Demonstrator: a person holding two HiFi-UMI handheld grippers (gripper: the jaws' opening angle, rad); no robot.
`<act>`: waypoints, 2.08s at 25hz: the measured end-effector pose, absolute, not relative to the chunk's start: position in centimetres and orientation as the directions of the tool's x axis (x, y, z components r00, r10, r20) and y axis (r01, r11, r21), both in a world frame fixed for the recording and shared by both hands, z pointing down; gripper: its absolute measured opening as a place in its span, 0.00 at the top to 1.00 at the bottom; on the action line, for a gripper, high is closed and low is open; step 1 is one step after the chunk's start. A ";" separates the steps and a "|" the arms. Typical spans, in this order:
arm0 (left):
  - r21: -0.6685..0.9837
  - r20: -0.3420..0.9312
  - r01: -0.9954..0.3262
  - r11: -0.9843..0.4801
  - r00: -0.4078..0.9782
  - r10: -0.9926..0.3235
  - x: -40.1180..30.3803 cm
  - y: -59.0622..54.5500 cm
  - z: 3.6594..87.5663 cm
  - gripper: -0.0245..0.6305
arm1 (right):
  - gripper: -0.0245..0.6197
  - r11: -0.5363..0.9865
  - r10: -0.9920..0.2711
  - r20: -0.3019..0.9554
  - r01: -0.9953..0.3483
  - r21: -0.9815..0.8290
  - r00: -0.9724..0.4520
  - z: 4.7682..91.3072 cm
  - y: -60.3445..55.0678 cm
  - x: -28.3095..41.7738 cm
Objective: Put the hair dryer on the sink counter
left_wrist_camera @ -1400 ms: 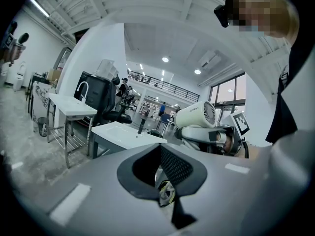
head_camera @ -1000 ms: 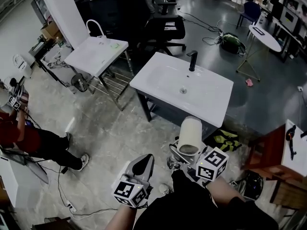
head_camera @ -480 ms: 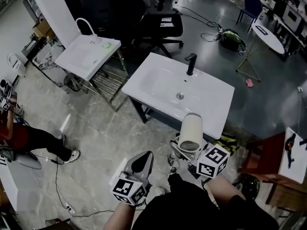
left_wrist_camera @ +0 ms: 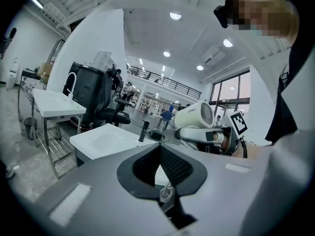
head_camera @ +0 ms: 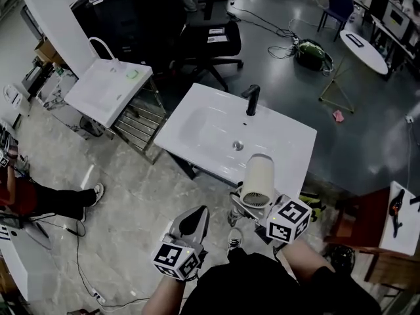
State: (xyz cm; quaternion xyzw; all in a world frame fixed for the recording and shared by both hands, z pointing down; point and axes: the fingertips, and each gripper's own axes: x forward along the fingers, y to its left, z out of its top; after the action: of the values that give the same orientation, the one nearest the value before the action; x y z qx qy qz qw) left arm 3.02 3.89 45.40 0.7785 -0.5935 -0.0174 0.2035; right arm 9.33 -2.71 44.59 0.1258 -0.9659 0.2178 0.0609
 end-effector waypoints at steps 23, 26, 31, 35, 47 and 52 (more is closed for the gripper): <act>0.307 0.193 -0.897 -0.317 0.385 -0.903 1.9 -4.6 44.1 0.96 | 0.71 0.869 -0.313 0.161 -0.351 -0.349 -0.936 43.2 -9.8 9.4; 0.305 0.189 -0.882 -0.358 0.425 -0.885 1.1 -5.9 44.3 0.96 | 0.71 0.860 -0.347 0.163 -0.383 -0.338 -0.924 43.3 -10.8 8.5; 0.303 0.196 -0.844 -0.442 0.509 -0.838 -2.4 -8.3 44.4 0.96 | 0.71 0.827 -0.422 0.176 -0.457 -0.329 -0.889 43.4 -13.2 5.0; 0.310 0.205 -0.809 -0.498 0.569 -0.796 -5.9 -10.7 44.2 0.96 | 0.71 0.787 -0.488 0.190 -0.524 -0.327 -0.852 43.2 -15.4 2.0; 0.331 0.201 -0.719 -0.611 0.687 -0.699 -12.8 -15.8 44.8 0.96 | 0.71 0.732 -0.587 0.226 -0.629 -0.263 -0.778 42.6 -20.3 -5.6; 0.332 0.208 -0.690 -0.643 0.718 -0.664 -15.2 -17.3 45.5 0.96 | 0.71 0.708 -0.613 0.238 -0.658 -0.256 -0.753 43.3 -21.9 -8.2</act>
State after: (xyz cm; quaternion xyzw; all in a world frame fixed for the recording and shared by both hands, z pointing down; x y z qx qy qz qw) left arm -15.24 -17.33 45.47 0.9057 -0.3738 0.0337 0.1970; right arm -8.22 -21.94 43.34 0.3447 -0.9218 0.1642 0.0675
